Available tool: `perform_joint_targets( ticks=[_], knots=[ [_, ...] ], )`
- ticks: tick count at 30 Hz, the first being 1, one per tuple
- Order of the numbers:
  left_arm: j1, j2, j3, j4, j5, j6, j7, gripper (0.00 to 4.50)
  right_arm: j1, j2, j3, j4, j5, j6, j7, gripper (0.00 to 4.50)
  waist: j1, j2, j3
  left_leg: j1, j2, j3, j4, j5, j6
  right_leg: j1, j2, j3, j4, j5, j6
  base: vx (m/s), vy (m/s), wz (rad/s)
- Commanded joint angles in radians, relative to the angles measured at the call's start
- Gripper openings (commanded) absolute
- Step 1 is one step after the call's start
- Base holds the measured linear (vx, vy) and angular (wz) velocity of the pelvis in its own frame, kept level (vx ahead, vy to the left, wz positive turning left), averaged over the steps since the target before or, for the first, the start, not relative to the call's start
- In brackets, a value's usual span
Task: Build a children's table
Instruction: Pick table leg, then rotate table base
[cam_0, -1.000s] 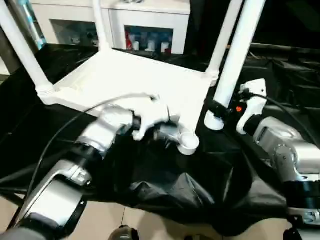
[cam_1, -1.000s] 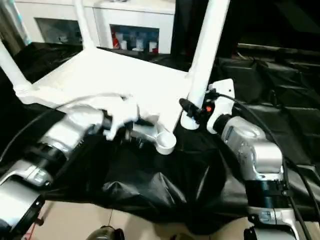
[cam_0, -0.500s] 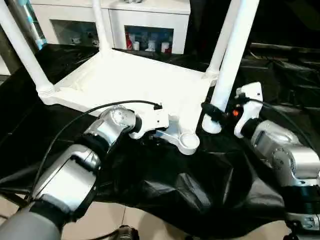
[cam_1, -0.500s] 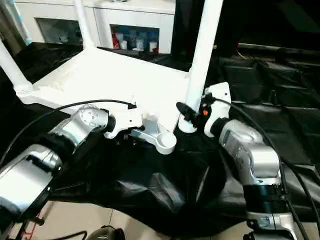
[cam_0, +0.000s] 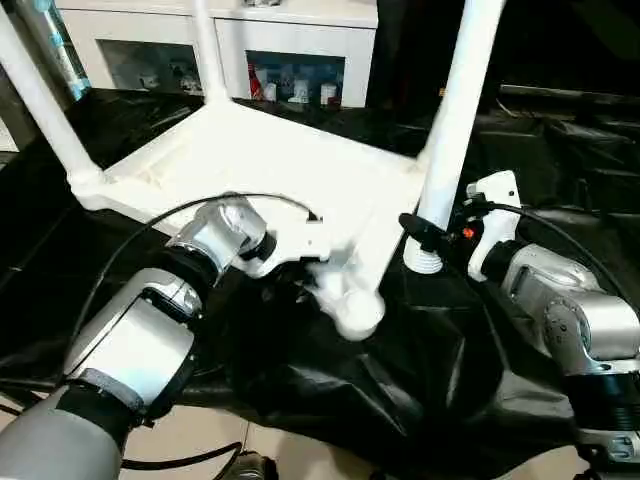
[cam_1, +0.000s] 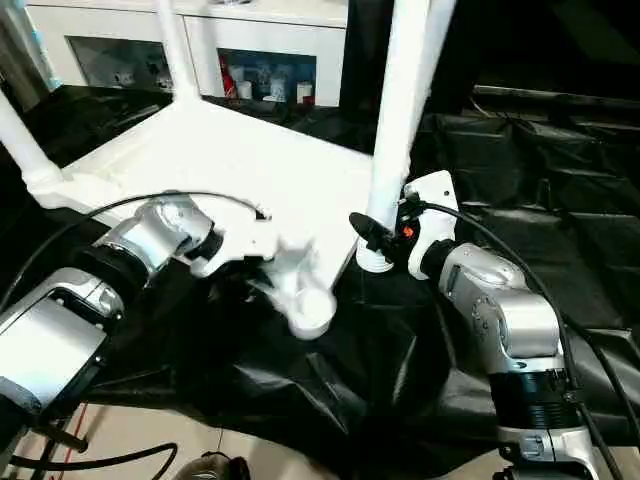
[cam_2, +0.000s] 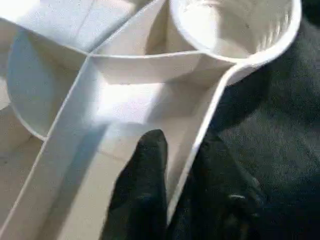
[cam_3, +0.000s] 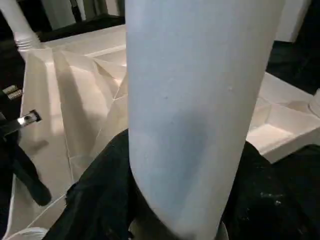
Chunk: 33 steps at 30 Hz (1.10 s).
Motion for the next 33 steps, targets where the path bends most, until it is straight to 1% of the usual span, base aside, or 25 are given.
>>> perform_joint_targets(
  ticks=[1, 2, 3, 5, 6, 7, 8, 11, 12, 14, 15, 16, 17, 18, 19, 20, 22, 23, 24, 25, 27, 28, 31, 32, 33],
  knots=[
    [0.007, 0.014, -0.023, 0.011, 0.036, 0.012, 0.016, 0.84, -0.009, -0.016, 0.004, 0.002, -0.014, -0.020, 0.008, 1.91, 0.000, -0.001, -0.087, 0.055, 0.060, -0.046, -0.085, -0.363, -0.055, 0.032, -0.071, 0.032, -0.078, -0.305, -0.253, 0.000, 0.000, 0.00],
    [0.009, 0.016, -0.023, 0.005, 0.036, 0.029, 0.009, 0.64, -0.011, -0.017, 0.007, 0.004, -0.017, -0.023, 0.011, 1.91, -0.001, -0.005, -0.087, 0.056, 0.060, -0.046, -0.085, -0.372, -0.057, 0.032, -0.072, 0.032, -0.080, -0.320, -0.251, 0.000, 0.000, 0.00],
    [0.012, 0.018, -0.019, -0.004, 0.034, 0.053, 0.001, 0.64, -0.012, -0.017, 0.010, 0.005, -0.019, -0.025, 0.013, 1.91, -0.002, -0.002, -0.086, 0.060, 0.059, -0.048, -0.084, -0.391, -0.063, 0.031, -0.075, 0.033, -0.084, -0.358, -0.245, 0.000, 0.000, 0.00],
    [0.021, 0.012, 0.002, -0.019, 0.021, 0.115, 0.019, 0.55, -0.010, -0.013, 0.015, 0.003, -0.019, -0.024, 0.015, 1.91, -0.007, -0.005, -0.086, 0.055, 0.060, -0.051, -0.085, -0.388, -0.066, 0.036, -0.076, 0.033, -0.083, -0.370, -0.239, 0.000, 0.000, 0.00],
    [0.029, -0.003, 0.037, -0.028, -0.006, 0.173, 0.051, 0.48, -0.006, -0.008, 0.017, -0.001, -0.016, -0.020, 0.015, 1.91, -0.010, -0.005, -0.086, 0.053, 0.059, -0.051, -0.085, -0.385, -0.062, 0.036, -0.075, 0.032, -0.084, -0.371, -0.238, 0.000, 0.000, 0.00],
    [0.029, -0.003, 0.037, -0.028, -0.006, 0.173, 0.051, 0.43, -0.006, -0.008, 0.017, -0.001, -0.016, -0.020, 0.015, 1.91, -0.014, -0.008, -0.087, 0.052, 0.058, -0.050, -0.085, -0.380, -0.061, 0.037, -0.075, 0.032, -0.082, -0.366, -0.241, 0.000, 0.000, 0.00],
    [0.041, -0.025, 0.085, -0.043, -0.048, 0.246, 0.081, 0.39, -0.001, 0.001, 0.018, -0.007, -0.008, -0.009, 0.013, 1.91, -0.016, -0.009, -0.087, 0.051, 0.057, -0.050, -0.083, -0.371, -0.055, 0.038, -0.075, 0.031, -0.084, -0.364, -0.243, 0.000, 0.000, 0.00],
    [0.055, -0.047, 0.135, -0.067, -0.083, 0.319, 0.122, 0.34, 0.006, 0.013, 0.015, -0.014, 0.001, 0.006, 0.009, 1.91, -0.021, -0.010, -0.089, 0.046, 0.054, -0.049, -0.078, -0.341, -0.033, 0.040, -0.074, 0.030, -0.084, -0.350, -0.253, 0.000, 0.000, 0.00],
    [0.068, -0.067, 0.170, -0.092, -0.112, 0.364, 0.168, 0.32, 0.008, 0.020, 0.016, -0.013, -0.001, 0.008, 0.006, 1.91, -0.024, -0.015, -0.090, 0.045, 0.054, -0.048, -0.077, -0.330, -0.026, 0.041, -0.072, 0.029, -0.084, -0.343, -0.252, 0.000, 0.000, 0.00],
    [0.093, -0.088, 0.205, -0.137, -0.143, 0.391, 0.207, 0.24, 0.010, 0.027, 0.021, -0.007, -0.006, 0.005, 0.004, 1.91, -0.026, -0.014, -0.090, 0.045, 0.054, -0.045, -0.075, -0.316, -0.014, 0.041, -0.071, 0.029, -0.082, -0.325, -0.263, 0.000, 0.000, 0.00],
    [0.098, -0.090, 0.209, -0.147, -0.146, 0.396, 0.210, 0.24, 0.011, 0.027, 0.021, -0.006, -0.007, 0.004, 0.004, 1.91, -0.026, -0.014, -0.091, 0.045, 0.052, -0.045, -0.074, -0.308, -0.005, 0.040, -0.069, 0.029, -0.086, -0.327, -0.260, 0.000, 0.000, 0.00],
    [0.111, -0.094, 0.217, -0.172, -0.152, 0.399, 0.218, 0.19, 0.011, 0.028, 0.022, -0.002, -0.009, 0.002, 0.005, 1.91, -0.027, -0.018, -0.092, 0.044, 0.053, -0.044, -0.074, -0.300, -0.001, 0.041, -0.068, 0.028, -0.085, -0.322, -0.259, 0.000, 0.000, 0.00],
    [0.167, -0.105, 0.225, -0.250, -0.152, 0.350, 0.254, 0.08, 0.005, 0.031, 0.020, 0.017, -0.015, -0.008, 0.000, 1.91, -0.026, -0.015, -0.090, 0.043, 0.054, -0.044, -0.076, -0.293, 0.006, 0.040, -0.066, 0.028, -0.086, -0.319, -0.255, 0.000, 0.000, 0.00],
    [0.179, -0.108, 0.226, -0.265, -0.151, 0.347, 0.265, 0.08, 0.002, 0.032, 0.019, 0.023, -0.016, -0.011, -0.002, 1.91, -0.026, -0.014, -0.092, 0.045, 0.057, -0.045, -0.076, -0.291, 0.006, 0.041, -0.067, 0.029, -0.085, -0.312, -0.256, 0.000, 0.000, 0.00],
    [0.213, -0.120, 0.231, -0.304, -0.145, 0.350, 0.300, 0.03, -0.006, 0.034, 0.012, 0.044, -0.022, -0.021, -0.011, 1.91, -0.028, -0.016, -0.091, 0.043, 0.057, -0.044, -0.077, -0.292, 0.007, 0.040, -0.065, 0.029, -0.085, -0.309, -0.257, 0.000, 0.000, 0.00],
    [0.225, -0.124, 0.232, -0.318, -0.145, 0.330, 0.312, 0.01, -0.009, 0.033, 0.010, 0.050, -0.022, -0.023, -0.011, 1.91, -0.029, -0.017, -0.090, 0.047, 0.056, -0.042, -0.076, -0.301, 0.006, 0.036, -0.063, 0.028, -0.089, -0.325, -0.253, 0.000, 0.000, 0.00],
    [0.255, -0.134, 0.234, -0.355, -0.148, 0.290, 0.331, 0.01, -0.016, 0.030, 0.009, 0.062, -0.030, -0.031, -0.009, 1.91, -0.026, -0.016, -0.086, 0.050, 0.056, -0.043, -0.078, -0.331, -0.005, 0.031, -0.062, 0.028, -0.094, -0.379, -0.231, 0.000, 0.000, 0.00],
    [0.280, -0.131, 0.222, -0.374, -0.134, 0.223, 0.357, 0.00, -0.020, 0.026, 0.011, 0.075, -0.038, -0.040, -0.004, 1.91, -0.025, -0.020, -0.083, 0.050, 0.056, -0.045, -0.079, -0.346, -0.009, 0.030, -0.065, 0.029, -0.100, -0.416, -0.213, 0.000, 0.000, 0.00],
    [0.286, -0.129, 0.218, -0.374, -0.123, 0.200, 0.381, 0.00, -0.022, 0.025, 0.012, 0.081, -0.041, -0.043, -0.002, 1.91, -0.024, -0.017, -0.084, 0.051, 0.056, -0.047, -0.080, -0.356, -0.017, 0.029, -0.065, 0.029, -0.100, -0.436, -0.197, 0.000, 0.000, 0.00],
    [0.293, -0.125, 0.214, -0.376, -0.119, 0.177, 0.385, 0.00, -0.025, 0.024, 0.013, 0.086, -0.042, -0.046, 0.002, 1.91, -0.025, -0.019, -0.082, 0.052, 0.056, -0.048, -0.083, -0.367, -0.021, 0.026, -0.062, 0.029, -0.102, -0.452, -0.184, 0.000, 0.000, 0.00],
    [0.298, -0.123, 0.212, -0.380, -0.120, 0.165, 0.377, 0.00, -0.026, 0.023, 0.013, 0.089, -0.044, -0.049, 0.005, 1.91, -0.026, -0.018, -0.081, 0.055, 0.056, -0.048, -0.083, -0.381, -0.028, 0.022, -0.063, 0.030, -0.103, -0.474, -0.172, 0.000, 0.000, 0.00],
    [0.315, -0.111, 0.201, -0.397, -0.115, 0.132, 0.364, 0.00, -0.031, 0.023, 0.019, 0.105, -0.049, -0.065, 0.014, 1.91, -0.025, -0.019, -0.079, 0.055, 0.055, -0.050, -0.084, -0.391, -0.034, 0.020, -0.066, 0.030, -0.106, -0.504, -0.157, 0.000, 0.000, 0.00],
    [0.340, -0.100, 0.199, -0.433, -0.117, 0.129, 0.343, 0.00, -0.042, 0.028, 0.023, 0.132, -0.051, -0.084, 0.023, 1.91, -0.028, -0.019, -0.078, 0.051, 0.057, -0.051, -0.086, -0.394, -0.035, 0.020, -0.068, 0.030, -0.106, -0.504, -0.153, 0.000, 0.000, 0.00],
    [0.342, -0.099, 0.202, -0.437, -0.121, 0.133, 0.339, 0.47, -0.044, 0.029, 0.024, 0.137, -0.051, -0.087, 0.025, 1.91, -0.029, -0.020, -0.079, 0.051, 0.057, -0.050, -0.086, -0.389, -0.034, 0.020, -0.068, 0.031, -0.105, -0.497, -0.157, 0.000, 0.000, 0.00],
    [0.344, -0.099, 0.208, -0.441, -0.126, 0.136, 0.340, 0.47, -0.047, 0.031, 0.025, 0.143, -0.051, -0.092, 0.028, 1.91, -0.029, -0.021, -0.078, 0.050, 0.055, -0.049, -0.085, -0.384, -0.032, 0.019, -0.067, 0.032, -0.105, -0.496, -0.157, 0.000, 0.000, 0.00]
  ],
)
